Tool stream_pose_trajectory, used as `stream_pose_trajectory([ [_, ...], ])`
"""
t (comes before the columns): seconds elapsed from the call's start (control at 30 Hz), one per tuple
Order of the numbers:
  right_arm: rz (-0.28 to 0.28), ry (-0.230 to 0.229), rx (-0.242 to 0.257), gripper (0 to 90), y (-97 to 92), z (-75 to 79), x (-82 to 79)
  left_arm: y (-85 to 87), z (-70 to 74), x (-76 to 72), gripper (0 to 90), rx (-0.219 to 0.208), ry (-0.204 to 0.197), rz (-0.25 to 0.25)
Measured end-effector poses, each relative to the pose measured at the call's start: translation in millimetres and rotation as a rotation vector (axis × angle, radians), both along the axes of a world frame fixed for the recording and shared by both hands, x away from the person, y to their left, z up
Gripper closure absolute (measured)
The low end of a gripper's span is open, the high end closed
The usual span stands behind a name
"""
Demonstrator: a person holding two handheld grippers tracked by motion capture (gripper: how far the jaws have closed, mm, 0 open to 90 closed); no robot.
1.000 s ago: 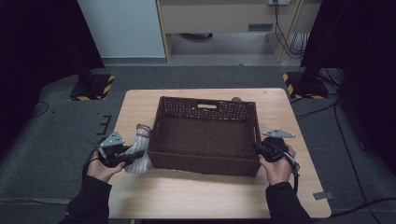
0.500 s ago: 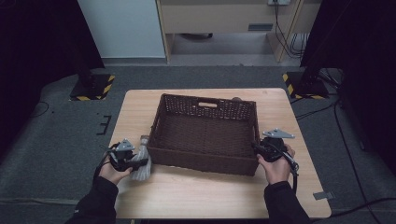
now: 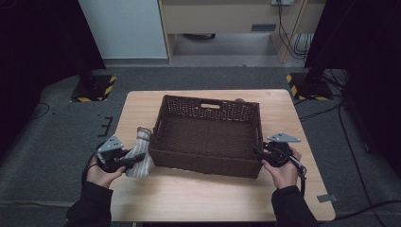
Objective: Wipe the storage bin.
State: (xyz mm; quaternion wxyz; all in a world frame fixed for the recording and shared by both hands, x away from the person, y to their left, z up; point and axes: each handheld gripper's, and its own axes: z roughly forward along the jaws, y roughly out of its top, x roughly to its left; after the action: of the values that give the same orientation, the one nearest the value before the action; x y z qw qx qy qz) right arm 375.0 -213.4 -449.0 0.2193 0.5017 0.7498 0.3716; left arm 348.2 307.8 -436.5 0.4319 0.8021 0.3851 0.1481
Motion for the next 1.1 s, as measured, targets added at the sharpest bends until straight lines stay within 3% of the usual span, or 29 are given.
stream_pose_trajectory([
  [0.13,-0.001,0.000,0.010,51.8,-0.4,-0.6,0.0,-3.8,-16.4,-2.8,62.5,0.023,0.037,0.021],
  [0.23,0.007,0.002,0.009,50.9,-0.5,-1.9,-0.1,-9.1,-33.7,-1.7,62.6,0.072,0.088,0.027],
  [0.3,0.012,0.002,0.008,50.8,-0.7,-2.3,-0.3,-10.6,-39.0,-0.5,62.6,0.090,0.101,0.026],
  [0.33,0.009,0.004,0.015,49.7,-1.1,-2.5,-0.2,-14.9,-49.2,0.8,62.5,0.115,0.135,0.035],
  [0.43,0.011,0.003,0.016,49.6,-1.3,-2.7,0.1,-20.0,-59.4,3.0,62.3,0.152,0.155,0.035],
  [0.7,0.008,0.004,0.022,49.2,-1.4,-3.6,0.3,-13.7,-42.4,-4.5,62.5,0.083,0.116,0.052],
  [0.73,0.009,0.002,0.020,49.0,-1.5,-3.5,0.5,-9.3,-30.9,-7.9,62.5,0.034,0.086,0.064],
  [0.83,0.009,0.002,0.019,48.3,-1.7,-3.4,0.5,-5.5,-15.8,-12.5,62.6,-0.004,0.039,0.077],
  [1.03,0.010,-0.005,0.021,47.0,-2.5,-4.2,0.5,-1.6,-1.2,-16.3,62.6,-0.036,-0.004,0.099],
  [1.1,0.005,-0.006,0.027,46.3,-2.5,-4.3,0.4,0.7,-0.2,-16.4,62.6,-0.015,-0.012,0.115],
])
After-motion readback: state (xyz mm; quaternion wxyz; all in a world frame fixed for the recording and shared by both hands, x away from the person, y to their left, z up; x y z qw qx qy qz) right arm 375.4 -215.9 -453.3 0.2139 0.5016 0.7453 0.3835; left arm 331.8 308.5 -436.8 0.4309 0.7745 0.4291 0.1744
